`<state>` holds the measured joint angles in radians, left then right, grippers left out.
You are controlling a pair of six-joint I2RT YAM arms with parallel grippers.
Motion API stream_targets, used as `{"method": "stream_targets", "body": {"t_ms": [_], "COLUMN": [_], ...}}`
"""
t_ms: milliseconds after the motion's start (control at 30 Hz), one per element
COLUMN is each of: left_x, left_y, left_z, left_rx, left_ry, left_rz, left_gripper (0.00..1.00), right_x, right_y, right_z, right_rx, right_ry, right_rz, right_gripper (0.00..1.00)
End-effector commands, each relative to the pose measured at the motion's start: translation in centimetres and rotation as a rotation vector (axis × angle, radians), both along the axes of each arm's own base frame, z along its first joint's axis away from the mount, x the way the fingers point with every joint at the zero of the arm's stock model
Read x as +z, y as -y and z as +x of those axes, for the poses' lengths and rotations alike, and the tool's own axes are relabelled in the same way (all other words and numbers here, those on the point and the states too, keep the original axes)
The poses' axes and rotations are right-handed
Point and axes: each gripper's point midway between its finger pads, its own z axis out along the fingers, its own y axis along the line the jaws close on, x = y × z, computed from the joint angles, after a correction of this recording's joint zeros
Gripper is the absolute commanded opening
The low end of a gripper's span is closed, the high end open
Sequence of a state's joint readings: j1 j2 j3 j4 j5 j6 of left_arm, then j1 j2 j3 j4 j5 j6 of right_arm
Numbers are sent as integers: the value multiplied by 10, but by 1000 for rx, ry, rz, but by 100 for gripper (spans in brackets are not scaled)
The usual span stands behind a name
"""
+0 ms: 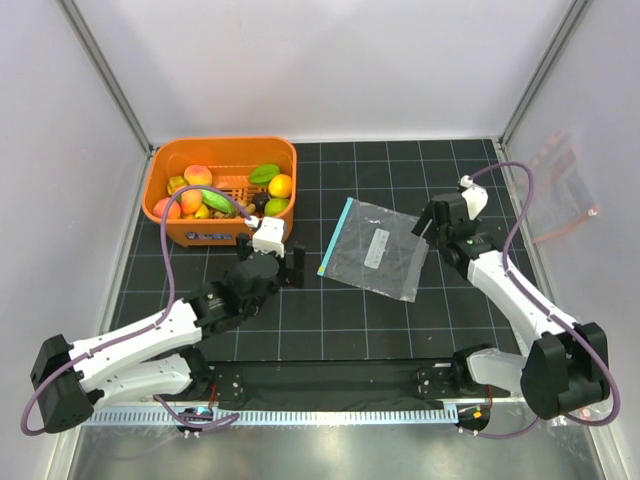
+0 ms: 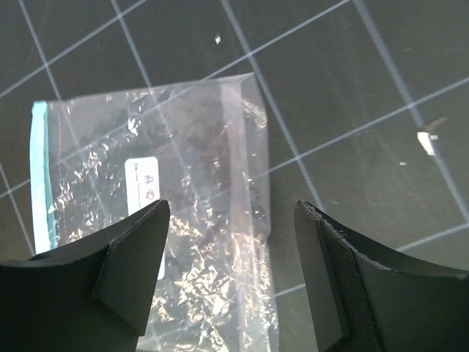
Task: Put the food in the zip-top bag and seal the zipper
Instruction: Open the zipper of the food storage bag at the center of the board.
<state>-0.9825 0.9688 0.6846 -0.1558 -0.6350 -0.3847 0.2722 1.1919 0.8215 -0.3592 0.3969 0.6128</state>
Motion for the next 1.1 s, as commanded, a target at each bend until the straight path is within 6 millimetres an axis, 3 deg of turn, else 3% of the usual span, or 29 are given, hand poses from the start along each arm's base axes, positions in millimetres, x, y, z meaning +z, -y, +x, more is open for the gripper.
{"method": "stream_targets", "body": {"t_ms": [0,33,133,200,233,267,367,467,533,567,633,667,700,767,900,1067], "left_x": [22,23,24,26,27,31,34,41,48,51,58,60,62,65,69,71], "left_y": [4,4,3,-2,-4,-9,-20,-32,-43,-47,-56,-57,-59,-61,-64,-63], "left_z": [4,4,3,4,4,4,4,3,1,0,-4,-5,-6,-10,-13,-14], "left_rx": [8,9,12,35,44,69,118,159,193,203,222,218,218,202,194,183], "left_ry": [32,33,35,43,46,58,71,95,121,132,157,164,173,187,201,201], "left_rz": [-44,-48,-50,-59,-61,-72,-87,-115,-140,-154,-192,-209,-222,-256,-280,-288], "left_gripper": [100,100,100,100,100,100,100,100,100,100,100,100,100,100,100,100], "right_x": [16,20,23,25,13,21,-3,-12,-13,-21,-32,-26,-44,-45,-65,-76], "right_y": [15,14,-11,-40,-51,-69,-112,-152,-176,-188,-196,-206,-207,-215,-219,-224], "right_z": [-7,-7,-2,-1,1,5,12,26,29,39,42,50,51,58,67,77], "right_rx": [-77,-80,0,78,103,133,239,256,272,266,250,250,244,229,212,203], "right_ry": [52,65,78,73,35,50,-10,1,13,-2,-41,-28,-65,-53,-66,-91], "right_rz": [-66,-84,-113,-147,-188,-200,-138,-69,-93,-118,-174,-168,-202,-200,-228,-274], "right_gripper": [76,76,75,74,74,74,71,70,72,73,74,74,74,75,75,75]}}
